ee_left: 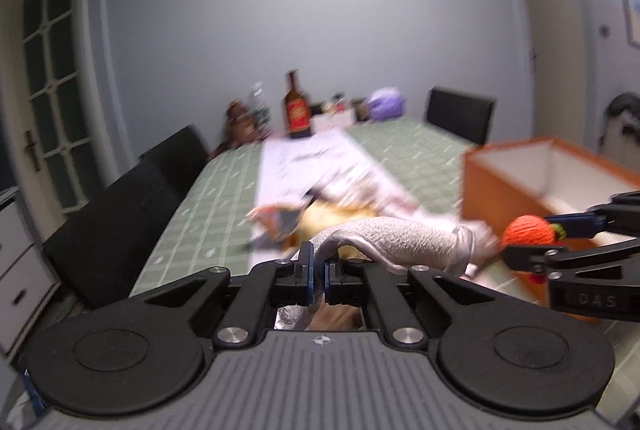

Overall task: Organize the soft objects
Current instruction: 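Carry white towel and strawberry into the orange box with both grippers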

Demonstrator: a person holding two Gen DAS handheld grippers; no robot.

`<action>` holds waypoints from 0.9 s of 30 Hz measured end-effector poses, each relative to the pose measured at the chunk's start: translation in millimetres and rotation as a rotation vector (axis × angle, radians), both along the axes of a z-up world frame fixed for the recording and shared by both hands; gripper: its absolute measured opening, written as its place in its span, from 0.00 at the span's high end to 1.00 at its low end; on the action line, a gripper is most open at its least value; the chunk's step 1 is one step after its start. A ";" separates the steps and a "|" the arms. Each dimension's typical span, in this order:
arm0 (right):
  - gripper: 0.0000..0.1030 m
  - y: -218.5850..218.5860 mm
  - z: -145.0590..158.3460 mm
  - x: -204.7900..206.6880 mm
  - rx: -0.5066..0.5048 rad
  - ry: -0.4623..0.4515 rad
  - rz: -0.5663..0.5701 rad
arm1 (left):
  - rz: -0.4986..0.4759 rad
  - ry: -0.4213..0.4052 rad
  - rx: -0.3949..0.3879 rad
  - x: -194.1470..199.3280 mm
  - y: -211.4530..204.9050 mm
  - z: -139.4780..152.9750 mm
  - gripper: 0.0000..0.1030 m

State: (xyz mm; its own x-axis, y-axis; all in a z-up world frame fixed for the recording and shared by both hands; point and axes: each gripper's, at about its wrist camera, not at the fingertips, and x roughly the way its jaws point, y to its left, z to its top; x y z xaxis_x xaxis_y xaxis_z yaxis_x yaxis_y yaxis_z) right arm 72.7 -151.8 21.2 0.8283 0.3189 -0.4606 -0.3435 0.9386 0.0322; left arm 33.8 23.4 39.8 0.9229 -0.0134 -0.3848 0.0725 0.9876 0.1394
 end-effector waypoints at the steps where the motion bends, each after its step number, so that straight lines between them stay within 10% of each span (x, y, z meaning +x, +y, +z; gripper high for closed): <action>1: 0.54 -8.2 8.4 -1.3 0.006 -0.009 -0.002 | -0.028 -0.011 -0.005 0.8 -5.4 7.3 0.96; 12: 0.54 -109.9 51.1 28.8 -0.012 0.181 -0.049 | -0.317 -0.033 0.106 38.2 -117.3 43.9 0.96; 27: 0.54 -170.6 -7.0 112.1 -0.246 0.551 0.055 | -0.521 0.378 0.240 111.8 -227.7 -10.0 0.95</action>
State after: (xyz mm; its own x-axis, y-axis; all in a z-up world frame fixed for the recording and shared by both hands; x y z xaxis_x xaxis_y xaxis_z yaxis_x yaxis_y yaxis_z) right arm 184.8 -322.4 14.2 0.4323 0.1842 -0.8827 -0.3861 0.9224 0.0033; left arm 145.7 -204.3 29.7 0.6205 -0.2935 -0.7272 0.6165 0.7557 0.2211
